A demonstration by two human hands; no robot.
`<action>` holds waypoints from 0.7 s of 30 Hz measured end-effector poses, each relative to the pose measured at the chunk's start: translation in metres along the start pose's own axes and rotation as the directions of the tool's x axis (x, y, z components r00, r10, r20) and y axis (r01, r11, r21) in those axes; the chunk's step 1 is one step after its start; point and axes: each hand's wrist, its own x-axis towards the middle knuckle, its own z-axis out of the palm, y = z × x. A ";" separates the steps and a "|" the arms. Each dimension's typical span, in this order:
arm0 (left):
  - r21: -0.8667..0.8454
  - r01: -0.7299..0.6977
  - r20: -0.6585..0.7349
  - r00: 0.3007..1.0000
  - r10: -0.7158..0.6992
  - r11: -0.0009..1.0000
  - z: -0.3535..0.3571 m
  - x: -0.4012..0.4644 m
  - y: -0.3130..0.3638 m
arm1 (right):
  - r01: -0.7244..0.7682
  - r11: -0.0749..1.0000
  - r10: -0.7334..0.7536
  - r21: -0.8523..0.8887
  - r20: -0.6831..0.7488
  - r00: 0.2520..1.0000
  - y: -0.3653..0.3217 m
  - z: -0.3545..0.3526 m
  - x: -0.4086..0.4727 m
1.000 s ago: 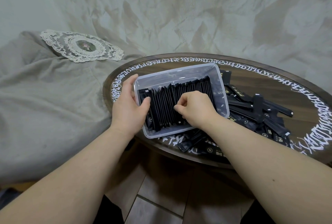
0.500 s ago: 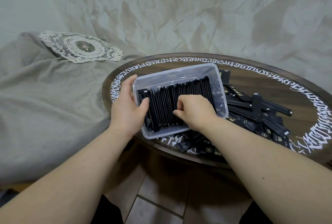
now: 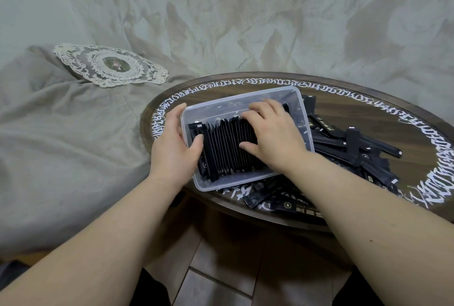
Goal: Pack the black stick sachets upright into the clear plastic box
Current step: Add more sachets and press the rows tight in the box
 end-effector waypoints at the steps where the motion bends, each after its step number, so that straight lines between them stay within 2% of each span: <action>1: 0.005 0.001 0.005 1.000 -0.001 1.000 0.000 0.000 0.001 | -0.002 1.000 0.002 -0.011 0.026 1.000 0.004 0.000 0.000; 5: 0.024 -0.017 0.019 1.000 0.017 1.000 -0.001 0.000 0.005 | 0.005 0.999 0.002 -0.039 0.168 0.986 0.017 0.003 0.002; 21: 0.014 -0.038 0.031 0.999 0.037 0.999 -0.002 -0.001 0.006 | 0.039 0.994 -0.013 -0.101 0.241 0.970 0.029 -0.005 0.015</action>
